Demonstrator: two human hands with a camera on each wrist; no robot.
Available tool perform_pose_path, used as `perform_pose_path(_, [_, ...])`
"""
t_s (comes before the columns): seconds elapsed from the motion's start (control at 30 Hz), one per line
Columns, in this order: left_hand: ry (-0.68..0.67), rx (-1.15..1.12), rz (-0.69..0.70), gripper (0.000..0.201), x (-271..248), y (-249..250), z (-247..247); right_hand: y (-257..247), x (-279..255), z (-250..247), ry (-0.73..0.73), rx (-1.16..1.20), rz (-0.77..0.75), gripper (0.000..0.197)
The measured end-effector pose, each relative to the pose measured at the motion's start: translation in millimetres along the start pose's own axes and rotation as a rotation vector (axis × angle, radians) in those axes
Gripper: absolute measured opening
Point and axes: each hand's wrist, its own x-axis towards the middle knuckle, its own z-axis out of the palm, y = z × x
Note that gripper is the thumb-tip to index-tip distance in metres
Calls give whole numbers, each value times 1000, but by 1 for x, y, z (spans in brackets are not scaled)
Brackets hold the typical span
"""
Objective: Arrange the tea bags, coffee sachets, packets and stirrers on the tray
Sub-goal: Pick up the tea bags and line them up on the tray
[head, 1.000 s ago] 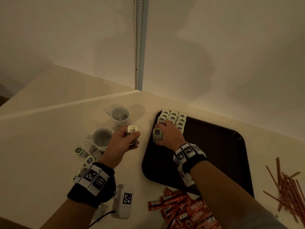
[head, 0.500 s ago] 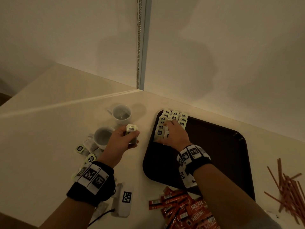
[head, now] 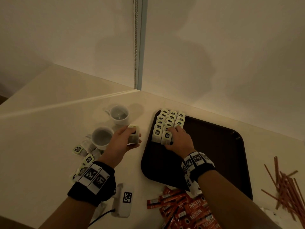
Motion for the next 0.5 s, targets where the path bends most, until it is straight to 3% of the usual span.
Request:
perform_pose_path(0.13, [-15, -33, -51, 28, 2, 1, 0, -5, -1, -5, 5, 18, 23, 72])
perform_pose_path(0.2, [-44, -46, -68, 29, 2, 2, 2, -14, -4, -15, 72, 248, -4, 63])
perform_pose_path(0.27, [-88, -22, -54, 26, 0, 4, 5, -32, -8, -34, 119, 628, -99, 42])
perform_pose_path(0.33, [-150, 79, 14, 21, -2, 6, 10, -54, -14, -57, 69, 810, -209, 25])
perform_pose_path(0.43, [-232, 195, 134, 14, -7, 9, 19, -81, -19, -82, 95, 785, -377, 12])
perform_pose_path(0.5, [-215, 222, 203, 12, -8, 10, 23, -87, -20, -93, 155, 766, -434, 5])
